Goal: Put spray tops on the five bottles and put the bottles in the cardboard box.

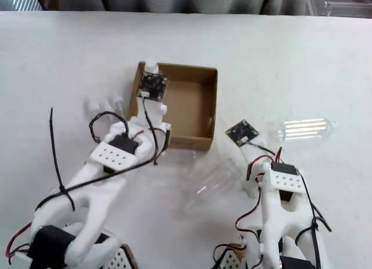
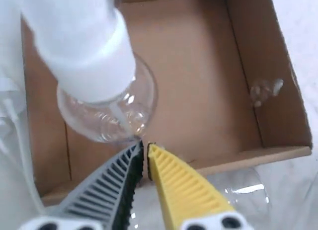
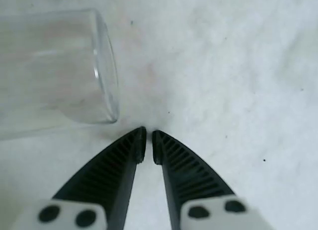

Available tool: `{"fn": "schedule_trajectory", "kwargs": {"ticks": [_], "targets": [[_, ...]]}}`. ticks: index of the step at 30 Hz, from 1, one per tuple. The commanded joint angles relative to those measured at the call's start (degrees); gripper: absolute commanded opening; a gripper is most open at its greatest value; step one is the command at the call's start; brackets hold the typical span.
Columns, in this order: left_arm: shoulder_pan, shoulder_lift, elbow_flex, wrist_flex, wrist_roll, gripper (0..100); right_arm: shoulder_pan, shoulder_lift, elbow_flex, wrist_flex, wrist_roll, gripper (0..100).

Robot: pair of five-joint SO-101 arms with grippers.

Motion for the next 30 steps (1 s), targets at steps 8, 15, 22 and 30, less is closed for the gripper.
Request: {"fn": "schedule_trajectory", "kwargs": {"ticks": [8,15,22,30], "targets": [[-2.3,5.6,-3.4,-7.7,0.8,2,-0.3,-0.3,-0.1,-1.8,0.8,1.6],[-2.6,8.1,-3.1,-9.8,0.8,2,-0.3,-0.3,-0.1,-1.8,0.8,1.6],[-3.6,12.8,-3.1,-14.6,0.8,2,-0.4,-0.3,-0.1,-1.8,0.8,1.6],[-4.4,13.4,-3.4,-16.7,0.8,2,-0.5,-0.3,-0.1,-1.8,0.8,1.6]]}}
